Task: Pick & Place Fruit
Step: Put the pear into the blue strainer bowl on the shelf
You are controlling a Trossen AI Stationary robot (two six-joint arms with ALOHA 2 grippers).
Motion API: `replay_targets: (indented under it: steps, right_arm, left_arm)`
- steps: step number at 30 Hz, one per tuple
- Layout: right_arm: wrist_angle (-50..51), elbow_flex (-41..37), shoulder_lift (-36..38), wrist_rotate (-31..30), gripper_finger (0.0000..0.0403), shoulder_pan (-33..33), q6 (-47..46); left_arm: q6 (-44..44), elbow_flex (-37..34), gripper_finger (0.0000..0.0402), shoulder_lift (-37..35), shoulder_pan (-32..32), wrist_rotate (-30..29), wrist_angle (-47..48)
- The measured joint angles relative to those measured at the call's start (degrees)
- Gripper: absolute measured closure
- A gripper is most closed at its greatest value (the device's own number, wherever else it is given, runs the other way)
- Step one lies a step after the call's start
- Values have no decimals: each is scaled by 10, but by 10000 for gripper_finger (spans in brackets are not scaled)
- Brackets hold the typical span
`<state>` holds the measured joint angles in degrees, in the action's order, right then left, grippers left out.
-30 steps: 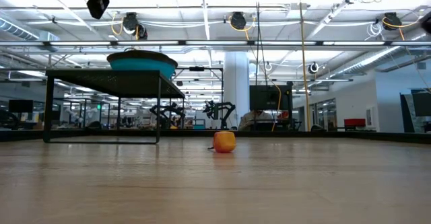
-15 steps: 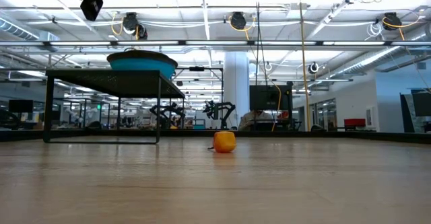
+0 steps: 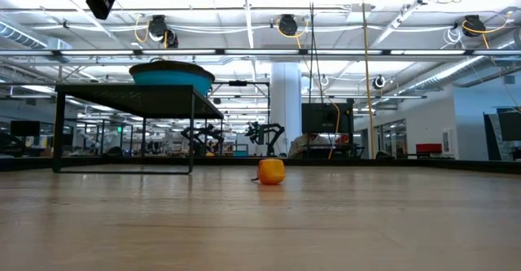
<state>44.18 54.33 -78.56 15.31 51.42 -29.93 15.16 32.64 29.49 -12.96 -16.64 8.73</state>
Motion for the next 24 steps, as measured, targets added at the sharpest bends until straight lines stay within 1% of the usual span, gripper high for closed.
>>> replay_targets:
  steps: [3, 8, 16, 20, 24]
  right_arm:
    - [11, 0, -4, 13, 355, -6, -9]
    - [21, 0, -4, 31, 298, -15, -32]
    - [17, -3, -4, 30, 199, -15, -38]
    - [-2, -26, -5, 29, 171, -15, -34]
    - [-21, -56, -5, 27, 161, -15, -38]
  left_arm:
    - [0, 0, 399, 0, -3, 0, 0]
    - [1, 0, 394, 0, -7, 0, 1]
    - [3, 0, 400, 0, -7, 0, 1]
    - [3, 0, 393, 0, -7, 0, 1]
    - [3, 0, 397, 0, -7, 0, 1]
